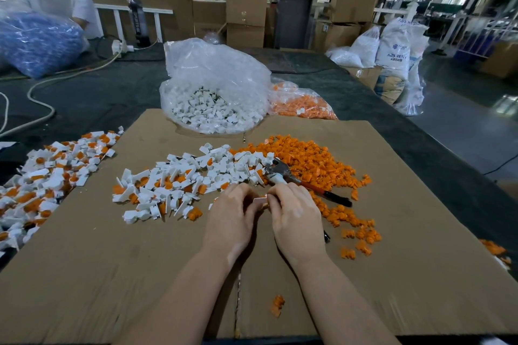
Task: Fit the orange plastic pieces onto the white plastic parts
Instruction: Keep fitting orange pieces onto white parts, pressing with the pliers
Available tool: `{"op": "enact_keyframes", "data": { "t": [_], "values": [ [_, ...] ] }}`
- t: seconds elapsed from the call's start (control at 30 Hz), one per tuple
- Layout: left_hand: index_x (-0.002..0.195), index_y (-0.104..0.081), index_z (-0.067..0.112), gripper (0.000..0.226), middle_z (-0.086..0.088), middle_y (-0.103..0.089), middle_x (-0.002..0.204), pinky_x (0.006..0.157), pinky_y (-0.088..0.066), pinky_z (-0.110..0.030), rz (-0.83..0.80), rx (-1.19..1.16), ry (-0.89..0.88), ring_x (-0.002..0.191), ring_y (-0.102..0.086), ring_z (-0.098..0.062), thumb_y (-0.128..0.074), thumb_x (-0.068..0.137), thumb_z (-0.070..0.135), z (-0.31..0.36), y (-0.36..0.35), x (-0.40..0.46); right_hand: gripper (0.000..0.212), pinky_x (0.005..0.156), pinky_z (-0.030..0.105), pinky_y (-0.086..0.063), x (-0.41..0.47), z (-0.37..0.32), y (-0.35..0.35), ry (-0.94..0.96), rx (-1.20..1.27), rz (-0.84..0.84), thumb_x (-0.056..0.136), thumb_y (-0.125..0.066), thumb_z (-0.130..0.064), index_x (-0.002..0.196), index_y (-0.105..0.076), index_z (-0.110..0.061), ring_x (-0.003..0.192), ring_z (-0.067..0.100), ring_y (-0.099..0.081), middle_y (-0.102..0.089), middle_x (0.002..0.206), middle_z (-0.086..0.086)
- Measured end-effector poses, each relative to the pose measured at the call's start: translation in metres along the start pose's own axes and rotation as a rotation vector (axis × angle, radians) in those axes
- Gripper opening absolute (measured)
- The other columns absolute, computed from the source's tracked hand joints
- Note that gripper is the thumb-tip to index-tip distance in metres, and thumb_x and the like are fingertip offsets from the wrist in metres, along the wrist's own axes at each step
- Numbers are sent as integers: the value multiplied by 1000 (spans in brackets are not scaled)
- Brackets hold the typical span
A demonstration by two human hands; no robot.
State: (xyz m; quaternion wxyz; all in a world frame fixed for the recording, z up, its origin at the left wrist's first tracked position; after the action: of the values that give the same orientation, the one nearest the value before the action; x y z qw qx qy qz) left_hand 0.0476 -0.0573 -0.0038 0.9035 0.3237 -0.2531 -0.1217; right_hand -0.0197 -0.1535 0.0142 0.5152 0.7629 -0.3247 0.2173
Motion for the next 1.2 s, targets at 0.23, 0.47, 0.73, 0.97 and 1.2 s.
{"op": "enact_keyframes", "data": {
  "t": [0.23, 0.47, 0.73, 0.97, 1.2],
  "values": [
    [103, -66, 20, 22, 11, -47, 88, 67, -34, 2, 12, -62, -12, 75, -48, 4, -56, 90, 7, 2, 3, 0, 2, 65, 36, -50, -1, 4, -3, -48, 92, -56, 86, -63, -5, 85, -65, -6, 74, 22, -59, -65, 79, 5],
    [114, -61, 23, 31, 15, -44, 89, 68, -33, 3, 10, -77, -6, 74, -44, 8, -52, 91, 6, 1, 2, 1, 3, 58, 33, -49, 0, 2, 0, -51, 97, -33, 83, -66, -5, 83, -64, -6, 69, 20, -59, -65, 74, 4],
    [100, -60, 22, 15, 9, -55, 88, 64, -35, -1, 17, -157, 56, 75, -48, -1, -52, 93, 12, -3, 3, 1, 10, 58, 22, -35, -1, 1, -2, -71, 90, -60, 85, -66, -15, 79, -61, -9, 65, 13, -51, -62, 70, 1],
    [96, -59, 25, 14, 12, -59, 79, 63, -37, -3, -7, -310, 183, 78, -56, -2, -55, 91, 12, -10, 3, -1, 14, 56, 30, -40, -1, 2, -4, -74, 60, -88, 85, -65, -14, 75, -58, -7, 63, 22, -53, -61, 68, 4],
    [92, -62, 25, 16, 7, -63, 74, 63, -42, -9, -38, -396, 220, 75, -60, -7, -59, 88, 9, -9, 1, -2, 21, 48, 33, -42, 0, -2, -2, -49, 54, -76, 78, -71, -5, 66, -54, -3, 53, 27, -52, -56, 56, 8]
  ]
}}
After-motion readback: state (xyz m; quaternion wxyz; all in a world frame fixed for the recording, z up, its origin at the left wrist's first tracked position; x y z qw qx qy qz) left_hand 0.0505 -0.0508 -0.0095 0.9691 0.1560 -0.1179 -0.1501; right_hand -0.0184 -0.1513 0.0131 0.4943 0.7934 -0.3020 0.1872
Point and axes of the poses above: each hand's wrist, its own x-axis towards the middle knuckle, its own y-axis out of the back of the hand, z = x × y, the point moved 5 cm from there along x, towards the middle knuckle
